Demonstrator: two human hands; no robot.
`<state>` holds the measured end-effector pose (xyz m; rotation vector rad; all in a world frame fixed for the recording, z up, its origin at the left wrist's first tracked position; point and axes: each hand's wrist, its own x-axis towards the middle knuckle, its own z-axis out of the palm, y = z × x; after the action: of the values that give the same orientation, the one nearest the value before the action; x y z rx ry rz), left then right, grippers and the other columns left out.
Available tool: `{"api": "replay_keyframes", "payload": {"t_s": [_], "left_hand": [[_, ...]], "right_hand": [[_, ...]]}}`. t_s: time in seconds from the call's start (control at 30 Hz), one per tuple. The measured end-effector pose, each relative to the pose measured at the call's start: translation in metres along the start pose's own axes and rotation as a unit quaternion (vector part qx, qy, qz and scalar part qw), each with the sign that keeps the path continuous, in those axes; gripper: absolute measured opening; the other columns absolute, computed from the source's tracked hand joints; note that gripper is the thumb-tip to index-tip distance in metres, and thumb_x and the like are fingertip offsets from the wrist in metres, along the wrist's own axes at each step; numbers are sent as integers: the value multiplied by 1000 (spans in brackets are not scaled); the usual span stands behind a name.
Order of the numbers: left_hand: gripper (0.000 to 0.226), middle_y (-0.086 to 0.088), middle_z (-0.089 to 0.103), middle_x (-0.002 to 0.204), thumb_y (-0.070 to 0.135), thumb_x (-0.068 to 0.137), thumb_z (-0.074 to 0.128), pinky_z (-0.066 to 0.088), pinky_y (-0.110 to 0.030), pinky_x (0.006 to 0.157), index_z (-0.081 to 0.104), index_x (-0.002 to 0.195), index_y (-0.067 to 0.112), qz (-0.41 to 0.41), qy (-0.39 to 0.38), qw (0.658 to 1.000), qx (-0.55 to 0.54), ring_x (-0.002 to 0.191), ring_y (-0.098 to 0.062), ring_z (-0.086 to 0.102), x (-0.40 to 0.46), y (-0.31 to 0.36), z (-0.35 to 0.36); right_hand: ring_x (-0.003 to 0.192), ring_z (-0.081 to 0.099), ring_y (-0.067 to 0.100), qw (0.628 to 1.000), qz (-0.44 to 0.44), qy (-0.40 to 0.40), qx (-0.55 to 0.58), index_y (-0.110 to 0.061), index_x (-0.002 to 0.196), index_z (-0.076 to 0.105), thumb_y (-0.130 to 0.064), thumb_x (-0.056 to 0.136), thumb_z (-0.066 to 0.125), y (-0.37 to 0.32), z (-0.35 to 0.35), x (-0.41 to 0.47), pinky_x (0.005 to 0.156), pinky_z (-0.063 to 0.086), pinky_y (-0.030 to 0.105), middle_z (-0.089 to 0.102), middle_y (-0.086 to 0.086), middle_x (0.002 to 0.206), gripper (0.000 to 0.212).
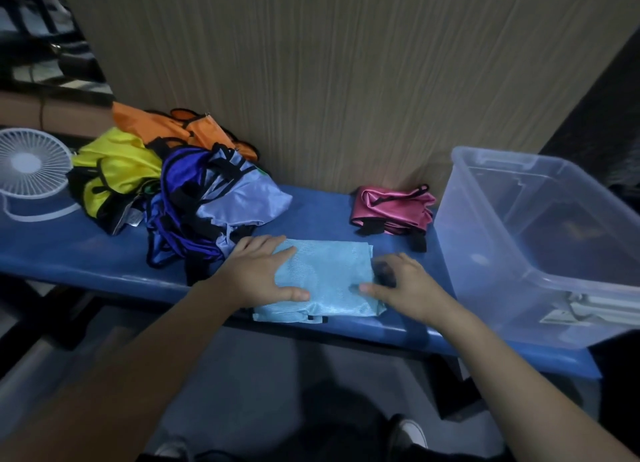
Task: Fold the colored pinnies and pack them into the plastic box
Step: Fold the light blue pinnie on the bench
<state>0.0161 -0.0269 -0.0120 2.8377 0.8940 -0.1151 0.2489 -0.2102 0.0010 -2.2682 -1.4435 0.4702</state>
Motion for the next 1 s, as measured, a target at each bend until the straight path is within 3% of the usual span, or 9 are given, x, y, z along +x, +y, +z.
{"api": "replay_keyframes", "payload": {"t_s": [0.07, 0.17, 0.3, 0.4, 0.53, 0.67, 0.73, 0.9, 1.0], "left_hand": [[125, 8, 22, 162, 104, 52, 13, 1, -32, 119, 33, 153, 35, 7, 33, 998, -44, 150, -14, 11, 6, 4, -7], [76, 8, 47, 148, 78, 85, 39, 20, -30, 115, 51, 143, 30, 18, 89, 987, -130, 140, -13, 35, 22, 19, -14], [46, 4, 55, 142, 39, 100, 56, 34, -36, 111, 51, 143, 24, 27, 95, 977, -188, 133, -17, 47, 48, 50, -13], [58, 3, 49, 148, 44, 99, 56, 32, -40, 114, 41, 151, 24, 18, 40, 984, -173, 137, -22, 43, 70, 65, -7], [65, -2, 47, 142, 51, 92, 64, 32, -41, 110, 44, 148, 25, 1, -6, 995, -103, 134, -26, 42, 88, 73, -10], [15, 4, 59, 91, 41, 84, 75, 42, -31, 77, 67, 85, 29, 15, -20, 983, -182, 95, -20, 53, 90, 71, -15], [26, 10, 59, 72, 37, 81, 78, 41, -28, 61, 58, 68, 28, 20, -31, 971, -238, 76, -17, 58, 90, 67, -16], [29, 8, 56, 65, 36, 80, 80, 38, -30, 58, 55, 73, 23, 0, 11, 950, -311, 61, -11, 53, 89, 67, -19], [28, -7, 69, 78, 33, 79, 81, 45, -34, 67, 62, 83, 12, -15, 43, 925, -377, 69, -17, 63, 90, 67, -17]], "right_hand": [[88, 63, 22, 997, 58, 33, 26, -13, 87, 67, -63, 82, 68, -6, -1, -4, 83, 52, 41, 68, 1, 87, 50], [73, 61, 23, 995, 101, -2, 11, -13, 65, 56, -63, 84, 66, -15, 3, -11, 68, 47, 38, 61, 0, 65, 55], [82, 59, 23, 993, 117, -14, -13, -21, 69, 48, -59, 80, 71, -23, 13, -12, 66, 39, 32, 62, -1, 80, 46], [96, 61, 29, 992, 119, -4, -31, -20, 78, 49, -60, 73, 74, -21, 22, -9, 70, 37, 31, 65, 6, 99, 47], [93, 60, 30, 994, 108, -7, -2, -22, 71, 46, -52, 71, 77, -15, 24, -8, 68, 35, 30, 60, 6, 92, 43], [76, 54, 20, 994, 100, -16, 40, -21, 69, 49, -35, 76, 77, -14, 18, -9, 58, 37, 30, 57, -2, 80, 32], [75, 54, 18, 994, 93, -9, 56, -20, 74, 51, -30, 80, 74, -13, 15, -10, 59, 39, 30, 57, -4, 77, 25], [79, 55, 21, 983, 112, 49, 134, -17, 82, 49, -19, 83, 67, -3, 7, -5, 64, 41, 33, 56, -5, 77, 18], [82, 59, 20, 965, 141, 87, 204, -15, 89, 50, -15, 83, 66, 4, 2, 2, 68, 46, 34, 61, -1, 85, 17]]}}
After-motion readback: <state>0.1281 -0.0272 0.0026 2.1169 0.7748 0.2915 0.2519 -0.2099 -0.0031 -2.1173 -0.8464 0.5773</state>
